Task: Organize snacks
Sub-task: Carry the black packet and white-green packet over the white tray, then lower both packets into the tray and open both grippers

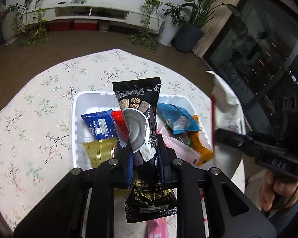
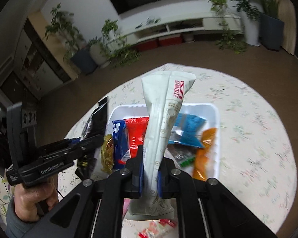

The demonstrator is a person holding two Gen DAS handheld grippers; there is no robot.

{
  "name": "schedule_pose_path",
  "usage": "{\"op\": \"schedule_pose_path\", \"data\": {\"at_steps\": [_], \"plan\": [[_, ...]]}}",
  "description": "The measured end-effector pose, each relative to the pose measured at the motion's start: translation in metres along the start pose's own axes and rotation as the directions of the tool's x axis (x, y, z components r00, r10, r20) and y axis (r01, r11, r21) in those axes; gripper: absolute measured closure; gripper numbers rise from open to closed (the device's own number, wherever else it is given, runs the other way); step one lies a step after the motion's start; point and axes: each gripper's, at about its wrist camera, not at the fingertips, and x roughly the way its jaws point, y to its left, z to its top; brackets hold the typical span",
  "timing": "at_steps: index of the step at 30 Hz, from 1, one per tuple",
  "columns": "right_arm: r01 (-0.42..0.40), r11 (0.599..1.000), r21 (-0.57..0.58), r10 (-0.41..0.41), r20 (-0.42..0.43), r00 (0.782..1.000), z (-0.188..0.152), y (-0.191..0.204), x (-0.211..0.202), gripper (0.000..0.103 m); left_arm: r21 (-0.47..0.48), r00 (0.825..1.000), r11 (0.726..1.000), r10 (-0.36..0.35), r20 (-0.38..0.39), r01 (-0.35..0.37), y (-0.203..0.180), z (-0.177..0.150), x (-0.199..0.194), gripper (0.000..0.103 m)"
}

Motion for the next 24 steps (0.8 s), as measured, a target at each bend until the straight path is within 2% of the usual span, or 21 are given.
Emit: {"op": "schedule_pose_path", "data": {"at_steps": [7,13,24], "plan": [[0.023,0.998,-0.051,-0.027,-0.068,0.997,0.004,0.006,0.045,0.092,0.028,0.998,0.999,0.046,-0.032,-0.046,-0.004,0.003,0.036,0.085],[0.037,0.997,-0.065,-0.045,-0.12,0.992,0.004,0.004,0.073,0.092,0.029,0.996,0.997,0.076,-0.055,-0.074,-0.002,-0.008,0.057,0.085],[0.065,0.996,-0.058,-0.072,-0.132,0.989,0.0,-0.007,0.09,0.091,0.013,0.994,0.996,0.089,-0.07,-0.088,0.003,-0.021,0.073,0.084]]}}
